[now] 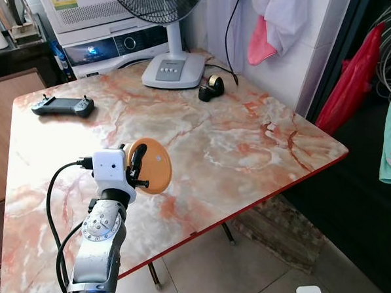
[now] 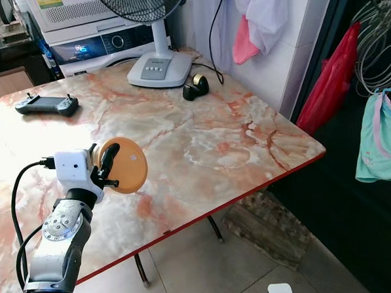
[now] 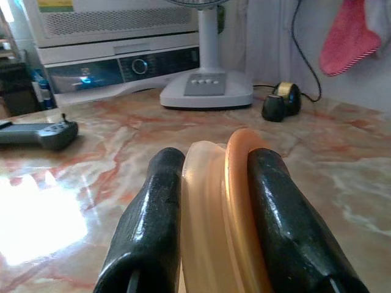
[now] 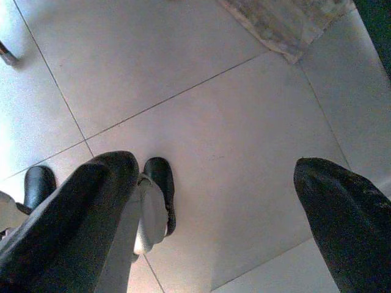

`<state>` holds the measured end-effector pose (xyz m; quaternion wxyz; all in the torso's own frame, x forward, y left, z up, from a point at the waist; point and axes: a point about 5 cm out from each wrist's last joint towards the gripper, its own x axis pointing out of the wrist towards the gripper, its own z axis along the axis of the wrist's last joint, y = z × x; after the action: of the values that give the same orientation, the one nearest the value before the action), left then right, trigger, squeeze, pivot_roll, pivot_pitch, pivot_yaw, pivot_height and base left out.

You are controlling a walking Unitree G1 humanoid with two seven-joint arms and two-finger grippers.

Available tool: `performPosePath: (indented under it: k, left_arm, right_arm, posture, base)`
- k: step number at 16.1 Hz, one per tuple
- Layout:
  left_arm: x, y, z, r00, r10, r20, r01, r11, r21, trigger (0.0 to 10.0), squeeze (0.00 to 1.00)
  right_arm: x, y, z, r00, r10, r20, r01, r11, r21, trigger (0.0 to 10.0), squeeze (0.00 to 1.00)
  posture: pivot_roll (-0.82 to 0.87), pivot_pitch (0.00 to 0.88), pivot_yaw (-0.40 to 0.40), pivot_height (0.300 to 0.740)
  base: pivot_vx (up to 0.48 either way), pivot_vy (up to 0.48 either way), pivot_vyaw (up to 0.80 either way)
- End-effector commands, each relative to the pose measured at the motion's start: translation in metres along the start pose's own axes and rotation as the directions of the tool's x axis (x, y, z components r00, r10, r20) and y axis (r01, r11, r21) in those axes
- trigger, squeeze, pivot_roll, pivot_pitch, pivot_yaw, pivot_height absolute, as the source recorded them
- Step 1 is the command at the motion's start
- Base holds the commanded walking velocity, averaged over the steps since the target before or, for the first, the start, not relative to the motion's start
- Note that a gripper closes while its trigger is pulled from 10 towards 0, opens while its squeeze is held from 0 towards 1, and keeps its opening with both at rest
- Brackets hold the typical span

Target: Restocking fridge

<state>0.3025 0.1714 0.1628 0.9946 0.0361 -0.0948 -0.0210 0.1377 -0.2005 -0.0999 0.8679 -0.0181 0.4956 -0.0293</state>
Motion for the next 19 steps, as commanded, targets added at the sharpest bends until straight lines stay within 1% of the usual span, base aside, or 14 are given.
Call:
performPosePath:
  k: [1, 2, 5, 7, 8, 10, 12, 15, 19]
  left_arm:
    - [0.0019, -0.0029, 0.0058, 1.000, 0.004, 0.031, -0.004, 1.000, 0.007, 10.0, 0.00]
    - [0.0021, -0.0029, 0.0062, 0.999, -0.001, 0.032, 0.000, 1.000, 0.018, 10.0, 0.00]
    - [0.0023, -0.0025, 0.0062, 0.999, -0.002, 0.032, 0.001, 1.000, 0.016, 10.0, 0.00]
    - [0.0027, -0.0026, 0.0067, 0.999, -0.011, 0.034, 0.010, 0.999, 0.035, 10.0, 0.00]
    - [0.0029, -0.0025, 0.0068, 0.999, -0.011, 0.035, 0.010, 0.999, 0.040, 10.0, 0.00]
    - [0.0034, -0.0025, 0.0070, 0.999, 0.000, 0.036, 0.000, 1.000, 0.018, 10.0, 0.00]
    - [0.0033, -0.0049, 0.0062, 0.999, -0.015, 0.032, 0.014, 0.999, 0.033, 10.0, 0.00]
    - [0.0029, -0.0059, 0.0057, 0.999, -0.021, 0.033, 0.020, 0.999, 0.041, 10.0, 0.00]
    - [0.0048, -0.0062, 0.0064, 0.999, -0.017, 0.036, 0.017, 1.000, 0.017, 10.0, 0.00]
  right_arm:
    - [-0.0009, -0.0010, -0.0050, 1.000, 0.002, -0.020, -0.002, 1.000, -0.004, 10.0, 0.00]
    - [-0.0009, -0.0010, -0.0049, 1.000, 0.004, -0.020, -0.004, 1.000, -0.006, 10.0, 0.00]
    - [-0.0008, -0.0007, -0.0045, 1.000, 0.009, -0.020, -0.009, 1.000, -0.015, 10.0, 0.00]
    - [-0.0007, -0.0004, -0.0041, 1.000, 0.014, -0.020, -0.014, 1.000, -0.019, 10.0, 0.00]
    - [-0.0007, -0.0004, -0.0040, 1.000, 0.015, -0.020, -0.015, 1.000, -0.020, 10.0, 0.00]
    - [-0.0007, -0.0004, -0.0040, 1.000, 0.018, -0.021, -0.018, 1.000, -0.022, 10.0, 0.00]
    - [-0.0007, -0.0005, -0.0039, 1.000, 0.021, -0.022, -0.022, 1.000, -0.022, 10.0, 0.00]
    - [-0.0007, -0.0005, -0.0037, 0.999, 0.024, -0.021, -0.024, 0.999, -0.023, 10.0, 0.00]
    - [-0.0006, -0.0009, -0.0033, 0.999, 0.031, -0.023, -0.031, 0.999, -0.025, 10.0, 0.00]
  posture:
    - [0.03, 0.000, 0.033, 0.740]
    - [0.04, 0.000, 0.032, 0.740]
    - [0.03, 0.000, 0.031, 0.740]
    - [0.03, 0.000, 0.031, 0.740]
    - [0.03, 0.000, 0.031, 0.740]
    - [0.04, 0.000, 0.029, 0.740]
    - [0.03, 0.000, 0.028, 0.740]
    - [0.03, 0.000, 0.029, 0.740]
    - [0.03, 0.000, 0.026, 0.740]
  base:
    - [0.000, 0.000, -0.80]
    - [0.000, 0.000, -0.80]
    - [0.000, 0.000, -0.80]
    - [0.000, 0.000, -0.80]
    - [0.000, -0.394, -0.80]
    - [0.000, -0.180, -0.79]
    - [0.000, 0.000, -0.80]
    - [0.000, -0.315, -0.80]
    - [0.000, 0.000, -0.80]
